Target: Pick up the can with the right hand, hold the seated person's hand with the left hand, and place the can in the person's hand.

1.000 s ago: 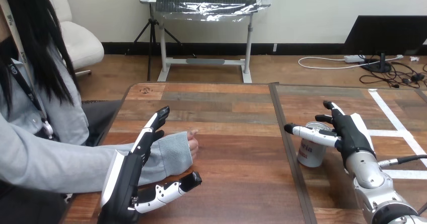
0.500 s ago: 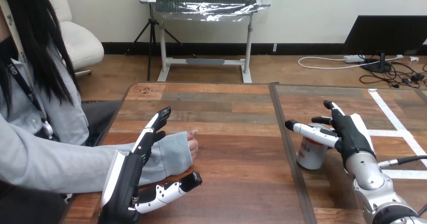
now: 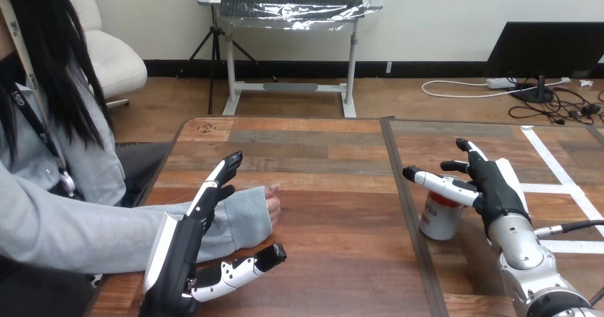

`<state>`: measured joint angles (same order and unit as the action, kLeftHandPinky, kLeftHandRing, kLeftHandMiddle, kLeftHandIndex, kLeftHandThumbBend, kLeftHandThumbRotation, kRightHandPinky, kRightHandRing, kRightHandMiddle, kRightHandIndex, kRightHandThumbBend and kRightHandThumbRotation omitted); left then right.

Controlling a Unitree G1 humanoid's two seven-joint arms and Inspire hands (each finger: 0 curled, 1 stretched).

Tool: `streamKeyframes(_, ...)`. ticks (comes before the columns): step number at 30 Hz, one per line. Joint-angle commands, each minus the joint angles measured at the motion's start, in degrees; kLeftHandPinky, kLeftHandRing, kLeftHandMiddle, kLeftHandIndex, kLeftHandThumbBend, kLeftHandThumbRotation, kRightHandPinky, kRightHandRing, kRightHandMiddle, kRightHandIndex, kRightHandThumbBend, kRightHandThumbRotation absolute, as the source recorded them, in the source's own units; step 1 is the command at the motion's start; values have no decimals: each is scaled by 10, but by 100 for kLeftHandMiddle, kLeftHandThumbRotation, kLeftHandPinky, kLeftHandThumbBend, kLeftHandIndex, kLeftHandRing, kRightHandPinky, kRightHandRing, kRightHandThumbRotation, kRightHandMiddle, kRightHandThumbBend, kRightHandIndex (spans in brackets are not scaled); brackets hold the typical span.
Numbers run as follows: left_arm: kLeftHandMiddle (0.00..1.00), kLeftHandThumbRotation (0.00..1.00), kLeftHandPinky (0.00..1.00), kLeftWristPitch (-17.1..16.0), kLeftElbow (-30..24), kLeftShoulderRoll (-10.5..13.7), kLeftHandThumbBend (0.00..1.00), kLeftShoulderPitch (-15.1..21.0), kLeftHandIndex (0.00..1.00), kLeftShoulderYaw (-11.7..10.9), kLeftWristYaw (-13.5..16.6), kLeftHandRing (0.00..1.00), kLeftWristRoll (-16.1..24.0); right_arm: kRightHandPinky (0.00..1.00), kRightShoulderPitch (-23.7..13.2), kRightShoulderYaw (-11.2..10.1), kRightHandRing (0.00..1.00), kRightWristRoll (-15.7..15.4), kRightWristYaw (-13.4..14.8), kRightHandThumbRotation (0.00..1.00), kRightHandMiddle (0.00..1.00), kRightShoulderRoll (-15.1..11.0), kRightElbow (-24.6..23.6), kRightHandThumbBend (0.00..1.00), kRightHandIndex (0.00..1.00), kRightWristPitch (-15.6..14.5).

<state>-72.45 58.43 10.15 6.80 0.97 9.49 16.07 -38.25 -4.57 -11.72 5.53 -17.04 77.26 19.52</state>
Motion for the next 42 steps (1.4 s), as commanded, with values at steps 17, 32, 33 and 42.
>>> streamKeyframes(17, 93, 51, 88, -18, -15, -1, 100, 32, 91, -4, 2, 93, -8, 55, 5, 3, 74, 6, 10, 37, 90, 12, -15, 100, 96, 29)
streamKeyframes(32, 93, 51, 88, -18, -14, -1, 100, 33, 91, -3, -5, 93, -16, 68, 21, 2, 80, 10, 7, 33, 88, 18, -18, 95, 97, 50)
streamKeyframes(33, 93, 50, 88, -18, -14, -1, 100, 33, 91, -3, -6, 93, -17, 66, 22, 3, 79, 10, 7, 34, 87, 19, -18, 96, 97, 50)
streamKeyframes(42, 94, 50, 88, -17, -14, 0, 100, 33, 92, -3, -8, 94, -17, 68, 29, 3, 82, 10, 8, 40, 91, 21, -18, 100, 98, 53)
